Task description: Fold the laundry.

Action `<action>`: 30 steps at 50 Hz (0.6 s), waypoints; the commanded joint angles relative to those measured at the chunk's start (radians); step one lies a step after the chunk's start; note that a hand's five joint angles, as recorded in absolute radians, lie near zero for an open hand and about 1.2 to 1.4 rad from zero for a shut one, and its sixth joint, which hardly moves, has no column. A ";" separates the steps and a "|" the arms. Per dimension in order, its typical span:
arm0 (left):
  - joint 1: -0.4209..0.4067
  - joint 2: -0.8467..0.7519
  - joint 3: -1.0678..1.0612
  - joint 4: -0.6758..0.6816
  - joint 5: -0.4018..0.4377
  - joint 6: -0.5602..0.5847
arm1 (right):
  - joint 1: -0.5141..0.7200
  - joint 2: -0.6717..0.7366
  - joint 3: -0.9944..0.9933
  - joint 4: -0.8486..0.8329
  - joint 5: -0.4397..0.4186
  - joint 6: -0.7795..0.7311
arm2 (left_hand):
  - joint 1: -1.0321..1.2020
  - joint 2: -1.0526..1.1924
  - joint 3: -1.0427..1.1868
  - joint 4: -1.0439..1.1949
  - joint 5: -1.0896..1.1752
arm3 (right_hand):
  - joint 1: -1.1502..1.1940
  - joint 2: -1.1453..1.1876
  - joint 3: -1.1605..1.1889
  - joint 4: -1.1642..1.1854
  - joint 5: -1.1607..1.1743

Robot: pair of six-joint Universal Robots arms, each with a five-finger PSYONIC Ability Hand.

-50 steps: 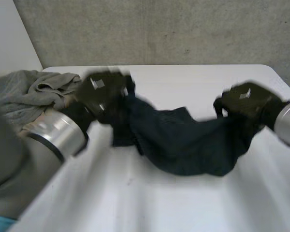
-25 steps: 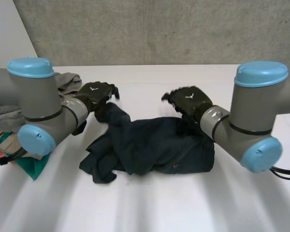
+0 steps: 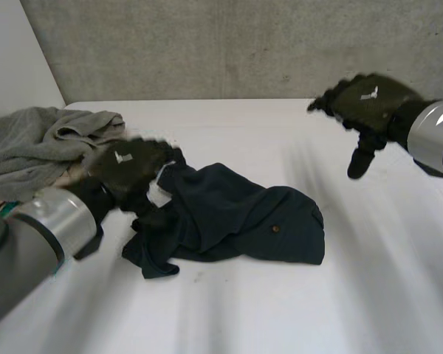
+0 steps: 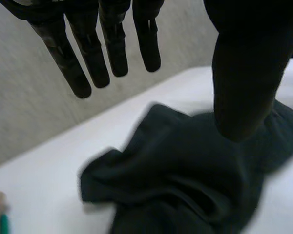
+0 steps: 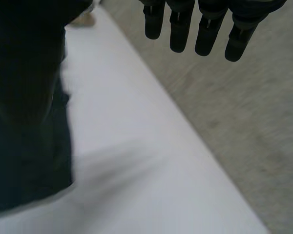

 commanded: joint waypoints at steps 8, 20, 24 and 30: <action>-0.109 -0.384 0.180 0.051 -0.039 -0.086 | 0.005 0.340 -0.096 -0.028 -0.045 0.076 | -0.090 -0.088 -0.088 -0.091 -0.089 | 0.115 0.091 0.089 0.093 0.083; -0.138 -0.576 0.398 0.021 -0.181 -0.102 | 0.060 0.509 -0.181 -0.121 -0.106 0.116 | 0.652 0.654 0.654 0.650 0.652 | 0.745 0.721 0.719 0.723 0.713; -0.117 -0.598 0.507 0.035 -0.204 -0.045 | 0.090 0.552 -0.248 -0.193 -0.080 0.114 | 0.914 0.916 0.916 0.912 0.915 | 1.169 1.145 1.143 1.147 1.138; -0.059 -0.595 0.706 0.064 -0.162 0.026 | 0.104 0.555 -0.420 -0.331 0.025 0.143 | 0.914 0.916 0.916 0.912 0.915 | 1.169 1.145 1.143 1.147 1.138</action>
